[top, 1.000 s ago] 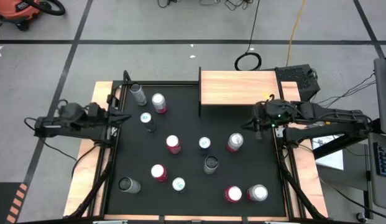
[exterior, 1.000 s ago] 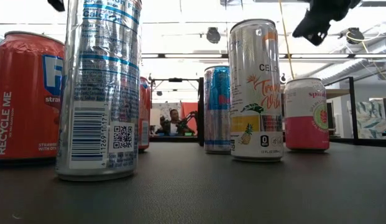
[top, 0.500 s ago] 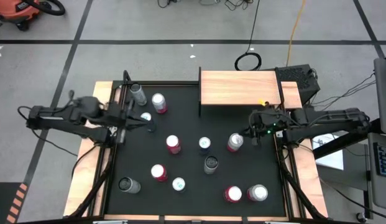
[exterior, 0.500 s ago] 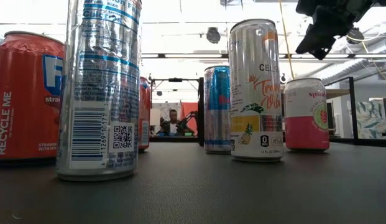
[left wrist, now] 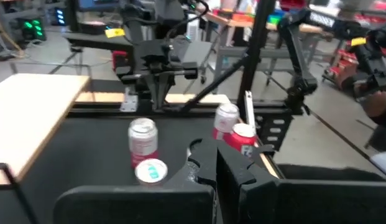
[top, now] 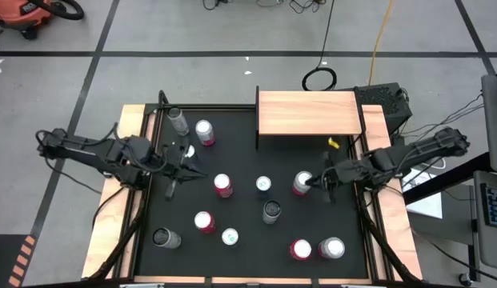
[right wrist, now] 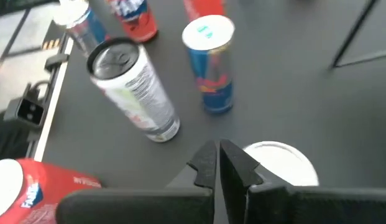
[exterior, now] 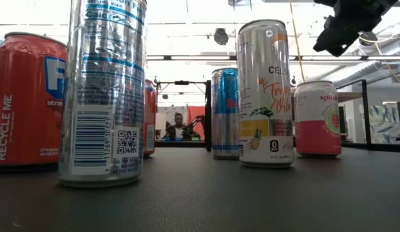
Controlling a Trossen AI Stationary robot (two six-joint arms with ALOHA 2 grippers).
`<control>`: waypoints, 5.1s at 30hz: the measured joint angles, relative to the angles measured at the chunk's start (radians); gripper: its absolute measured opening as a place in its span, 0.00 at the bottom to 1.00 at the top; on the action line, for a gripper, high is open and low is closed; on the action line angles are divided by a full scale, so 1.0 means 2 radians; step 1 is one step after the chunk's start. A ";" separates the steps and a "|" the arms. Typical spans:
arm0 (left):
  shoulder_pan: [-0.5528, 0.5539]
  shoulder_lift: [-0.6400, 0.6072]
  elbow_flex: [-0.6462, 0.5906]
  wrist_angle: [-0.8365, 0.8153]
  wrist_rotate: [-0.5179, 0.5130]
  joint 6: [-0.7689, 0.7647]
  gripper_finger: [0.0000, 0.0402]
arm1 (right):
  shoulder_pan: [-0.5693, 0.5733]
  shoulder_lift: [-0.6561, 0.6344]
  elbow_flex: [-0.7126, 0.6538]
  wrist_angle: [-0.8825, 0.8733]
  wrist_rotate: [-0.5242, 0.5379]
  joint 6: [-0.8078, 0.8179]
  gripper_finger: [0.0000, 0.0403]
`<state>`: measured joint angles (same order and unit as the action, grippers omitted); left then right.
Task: Place canned beverage on shelf
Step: Put the middle pink white soda can on the shelf
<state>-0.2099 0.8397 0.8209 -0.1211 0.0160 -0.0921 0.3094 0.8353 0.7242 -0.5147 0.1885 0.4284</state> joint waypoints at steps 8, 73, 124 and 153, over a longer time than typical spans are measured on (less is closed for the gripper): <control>-0.013 0.033 0.000 0.003 -0.015 0.027 0.00 | 0.035 0.059 0.000 0.063 0.025 -0.036 0.00; -0.013 0.127 0.000 0.045 -0.052 0.062 0.00 | 0.043 0.171 0.140 0.044 -0.056 -0.112 0.79; -0.013 0.127 0.000 0.045 -0.155 0.063 0.00 | -0.132 0.165 0.089 -0.122 -0.095 -0.199 0.88; -0.013 0.127 0.000 0.043 -0.154 0.079 0.00 | -0.131 0.165 0.037 -0.094 -0.108 -0.138 0.88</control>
<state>-0.2363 1.0943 0.8204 -0.0353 -0.2928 0.0654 0.0479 1.1660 0.7979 -0.7036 -0.0284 0.1524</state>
